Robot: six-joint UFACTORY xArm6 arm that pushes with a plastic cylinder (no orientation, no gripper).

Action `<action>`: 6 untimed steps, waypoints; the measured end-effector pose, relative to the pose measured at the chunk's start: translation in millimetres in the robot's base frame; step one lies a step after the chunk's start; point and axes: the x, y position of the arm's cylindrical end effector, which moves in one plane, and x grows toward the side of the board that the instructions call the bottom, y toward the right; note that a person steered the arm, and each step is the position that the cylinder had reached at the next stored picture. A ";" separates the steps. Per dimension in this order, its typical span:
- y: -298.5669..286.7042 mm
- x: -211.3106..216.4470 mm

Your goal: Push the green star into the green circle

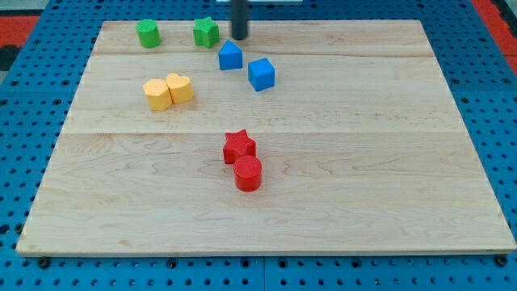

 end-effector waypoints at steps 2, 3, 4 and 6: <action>50.0 68.5; 56.5 69.9; 20.1 34.7; -1.9 -26.8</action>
